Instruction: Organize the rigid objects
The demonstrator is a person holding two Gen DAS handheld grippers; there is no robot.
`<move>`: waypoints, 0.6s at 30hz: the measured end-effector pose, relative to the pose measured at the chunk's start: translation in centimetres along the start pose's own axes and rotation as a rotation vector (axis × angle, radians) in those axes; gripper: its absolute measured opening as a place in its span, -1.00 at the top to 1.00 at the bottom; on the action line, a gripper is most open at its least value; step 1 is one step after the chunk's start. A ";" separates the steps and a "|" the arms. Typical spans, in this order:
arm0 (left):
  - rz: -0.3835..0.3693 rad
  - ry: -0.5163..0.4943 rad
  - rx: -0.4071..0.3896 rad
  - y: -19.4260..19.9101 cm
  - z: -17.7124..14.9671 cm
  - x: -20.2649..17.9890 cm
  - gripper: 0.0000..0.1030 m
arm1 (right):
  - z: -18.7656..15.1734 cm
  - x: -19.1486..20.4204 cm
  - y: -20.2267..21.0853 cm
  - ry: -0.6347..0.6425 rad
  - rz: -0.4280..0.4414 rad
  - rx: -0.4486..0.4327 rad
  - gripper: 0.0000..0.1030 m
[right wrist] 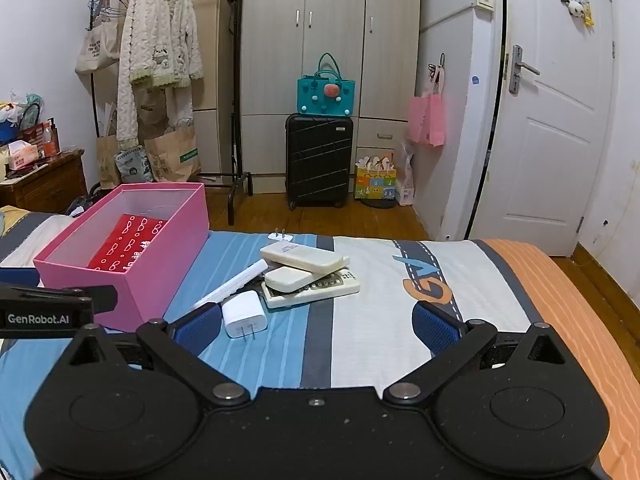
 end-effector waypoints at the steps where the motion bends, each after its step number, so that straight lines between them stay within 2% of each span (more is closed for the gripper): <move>1: 0.000 -0.002 0.002 0.0 0.0 0.0 -1.00 | 0.0 0.0 0.0 0.000 0.001 0.001 -0.99; 7: 0.000 0.013 0.033 -0.3 -0.4 0.0 -1.00 | 0.0 0.0 0.1 0.005 -0.005 -0.002 -1.00; 18: 0.022 0.026 0.025 -0.3 -0.2 1.7 -1.00 | 0.0 0.2 0.1 0.008 -0.006 0.001 -1.00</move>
Point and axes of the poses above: each gripper's, at about its wrist camera, not at the fingertips, and y roughly against the way its jaws point, x to its left, z to its top, the point moved 10 cm from there along -y, roughly the way its jaws point, and after that the axes turned 3 degrees about x, right-handed, at the moved point
